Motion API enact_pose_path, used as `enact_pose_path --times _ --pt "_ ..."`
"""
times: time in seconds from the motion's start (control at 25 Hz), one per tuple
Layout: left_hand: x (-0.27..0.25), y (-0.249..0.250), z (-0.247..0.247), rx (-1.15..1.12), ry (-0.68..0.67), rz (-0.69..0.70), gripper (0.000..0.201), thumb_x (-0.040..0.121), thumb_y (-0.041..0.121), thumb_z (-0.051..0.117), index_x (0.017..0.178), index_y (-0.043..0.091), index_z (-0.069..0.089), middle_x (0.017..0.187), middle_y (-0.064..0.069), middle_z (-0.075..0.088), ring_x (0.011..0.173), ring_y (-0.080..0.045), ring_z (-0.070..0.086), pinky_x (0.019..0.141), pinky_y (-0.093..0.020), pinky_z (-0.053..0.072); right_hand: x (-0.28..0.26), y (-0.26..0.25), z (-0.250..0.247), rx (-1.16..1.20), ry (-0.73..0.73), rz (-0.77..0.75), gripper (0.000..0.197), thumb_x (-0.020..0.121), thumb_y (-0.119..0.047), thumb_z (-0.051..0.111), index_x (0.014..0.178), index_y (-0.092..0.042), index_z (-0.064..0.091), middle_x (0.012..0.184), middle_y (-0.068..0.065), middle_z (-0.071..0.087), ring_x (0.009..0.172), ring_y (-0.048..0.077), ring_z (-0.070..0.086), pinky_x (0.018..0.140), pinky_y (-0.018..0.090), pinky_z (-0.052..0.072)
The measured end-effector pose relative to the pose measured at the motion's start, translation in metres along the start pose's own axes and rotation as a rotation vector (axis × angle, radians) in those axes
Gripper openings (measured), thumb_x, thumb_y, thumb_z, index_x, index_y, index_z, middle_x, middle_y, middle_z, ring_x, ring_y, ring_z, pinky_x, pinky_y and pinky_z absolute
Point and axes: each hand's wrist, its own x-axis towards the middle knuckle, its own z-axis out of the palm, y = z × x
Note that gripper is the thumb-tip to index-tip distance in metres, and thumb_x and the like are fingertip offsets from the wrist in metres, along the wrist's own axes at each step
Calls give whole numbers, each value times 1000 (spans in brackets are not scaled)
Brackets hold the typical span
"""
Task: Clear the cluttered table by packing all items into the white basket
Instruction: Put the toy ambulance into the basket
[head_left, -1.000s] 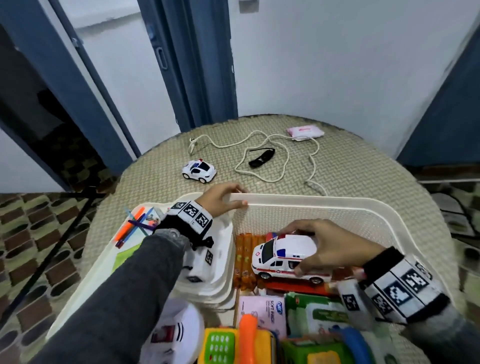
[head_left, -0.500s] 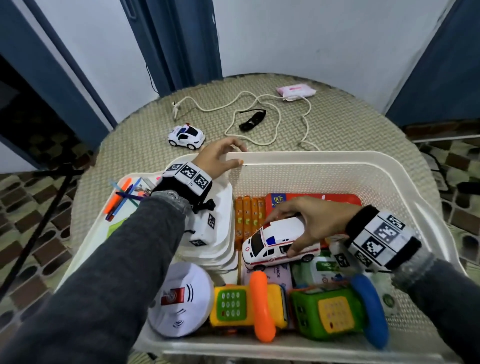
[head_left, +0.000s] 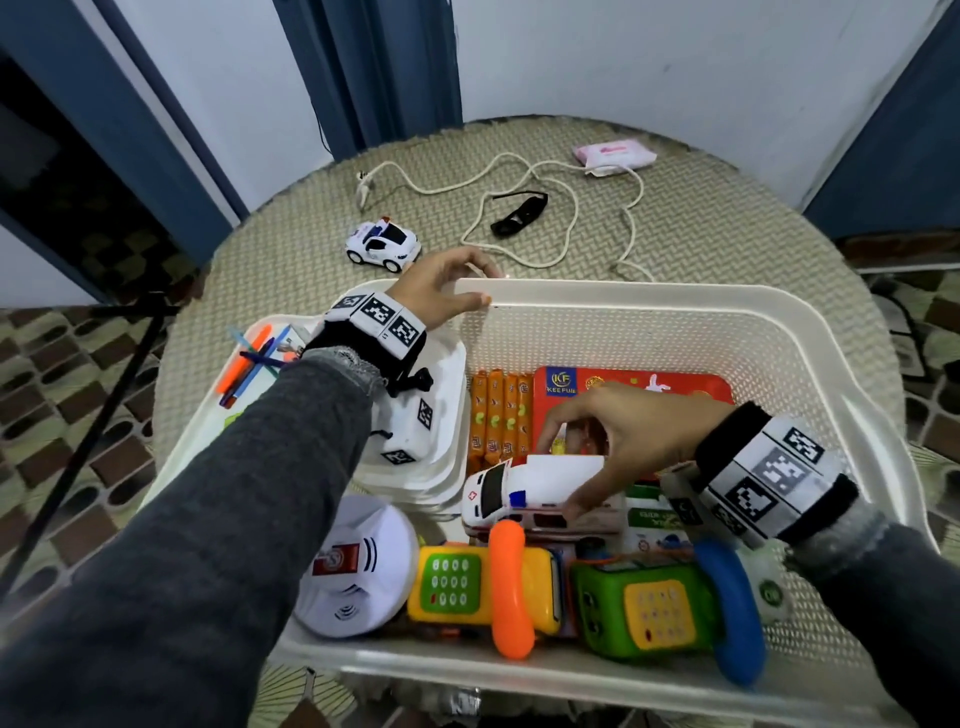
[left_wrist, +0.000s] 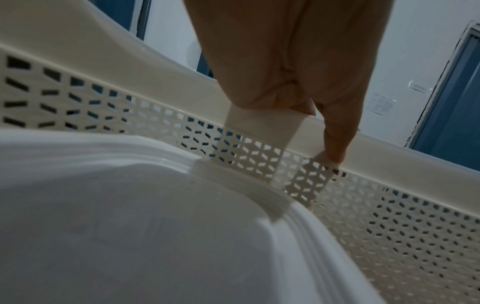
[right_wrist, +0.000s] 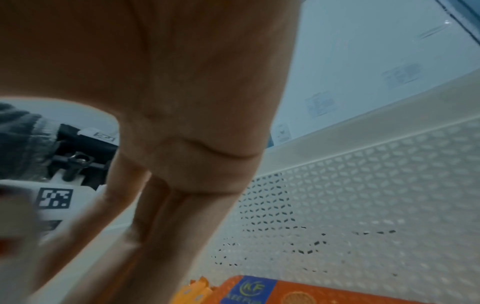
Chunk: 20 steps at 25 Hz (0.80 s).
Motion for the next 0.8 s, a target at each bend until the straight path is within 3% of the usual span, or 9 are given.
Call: enact_pose_path --times 0.12,0.24,0.32,0.52,0.68,0.8 --pt "-1 2 1 -3 7 -3 25 82 -9 65 98 9 57 92 6 61 76 7 59 70 -10 46 1 -3 3 77 -70 -17 52 63 -43 85 111 -35 64 93 -11 69 72 1 66 63 19 51" --pt "-2 3 2 -1 8 -15 28 82 -8 66 95 15 57 93 7 61 78 6 60 71 -12 47 1 1 2 132 -46 -45 47 68 -40 82 112 -33 67 100 -10 70 85 5 67 78 30 57" --pt "-3 4 3 -3 16 -31 26 82 -8 65 97 11 57 94 7 61 77 6 60 72 -12 47 0 3 1 144 -48 -67 47 71 -37 81 115 -30 67 105 -9 70 92 7 66 85 34 56" --pt "-6 10 6 29 25 -30 26 82 -11 63 101 4 55 93 7 57 75 11 56 74 -9 45 0 1 2 53 -106 -71 60 69 -33 84 124 -29 59 113 -9 67 86 14 68 71 27 55" --pt "-8 14 6 91 8 -38 23 83 -9 63 103 0 55 91 6 57 77 13 57 79 -10 47 0 3 1 16 -100 -93 60 72 -33 82 126 -26 59 115 -6 67 88 15 67 75 29 55" --pt "-11 23 4 191 -40 -90 28 83 -2 67 109 -1 57 90 9 57 76 14 56 78 -6 44 -3 4 0 79 -85 -78 58 74 -39 78 127 -27 59 113 -7 67 90 8 65 82 27 54"
